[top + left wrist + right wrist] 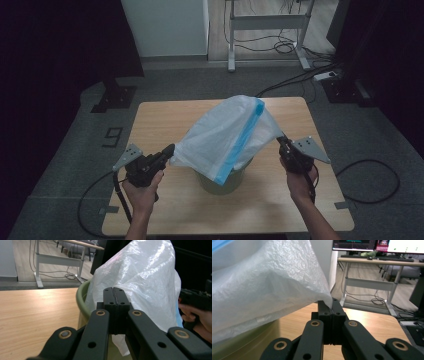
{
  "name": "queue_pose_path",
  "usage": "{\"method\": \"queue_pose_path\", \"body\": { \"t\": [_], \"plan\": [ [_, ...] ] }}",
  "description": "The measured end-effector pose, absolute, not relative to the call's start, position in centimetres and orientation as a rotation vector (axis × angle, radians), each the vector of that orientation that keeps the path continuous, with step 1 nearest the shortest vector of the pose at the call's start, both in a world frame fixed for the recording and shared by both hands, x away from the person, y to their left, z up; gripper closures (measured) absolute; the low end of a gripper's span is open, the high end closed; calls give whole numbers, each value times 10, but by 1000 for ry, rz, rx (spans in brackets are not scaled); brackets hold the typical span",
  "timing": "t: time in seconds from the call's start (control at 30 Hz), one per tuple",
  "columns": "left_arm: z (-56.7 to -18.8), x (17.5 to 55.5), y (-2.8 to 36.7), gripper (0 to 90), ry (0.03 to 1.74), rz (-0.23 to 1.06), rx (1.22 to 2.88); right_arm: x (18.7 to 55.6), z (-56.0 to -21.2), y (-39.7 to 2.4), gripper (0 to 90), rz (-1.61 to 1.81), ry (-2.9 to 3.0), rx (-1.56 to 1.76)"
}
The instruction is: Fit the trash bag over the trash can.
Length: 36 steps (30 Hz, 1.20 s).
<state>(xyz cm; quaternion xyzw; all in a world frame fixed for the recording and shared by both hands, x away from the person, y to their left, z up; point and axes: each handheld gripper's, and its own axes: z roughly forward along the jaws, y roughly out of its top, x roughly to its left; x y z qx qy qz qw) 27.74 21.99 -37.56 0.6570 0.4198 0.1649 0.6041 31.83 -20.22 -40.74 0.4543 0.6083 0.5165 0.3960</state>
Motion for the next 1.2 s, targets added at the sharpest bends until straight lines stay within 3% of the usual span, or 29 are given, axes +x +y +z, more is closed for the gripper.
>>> {"method": "queue_pose_path", "body": {
  "t": [0.33,0.4,0.5,0.67,0.93,1.2],
  "plan": [
    [-383,276,228,898,988,377,1511,361,-407,-202,860,1201,1602,1200],
    [-385,275,229,898,993,376,1505,360,-408,-203,791,1220,1613,1197],
    [-388,275,230,898,1000,375,1506,349,-407,-207,567,1268,1621,1191],
    [-391,276,227,897,1009,373,1495,314,-405,-218,399,1333,1604,1167],
    [-392,277,218,898,1013,373,1493,275,-409,-236,359,1426,1709,1120],
    [-395,276,219,897,1014,370,1486,269,-416,-232,358,1462,1745,1107]
  ]
}}
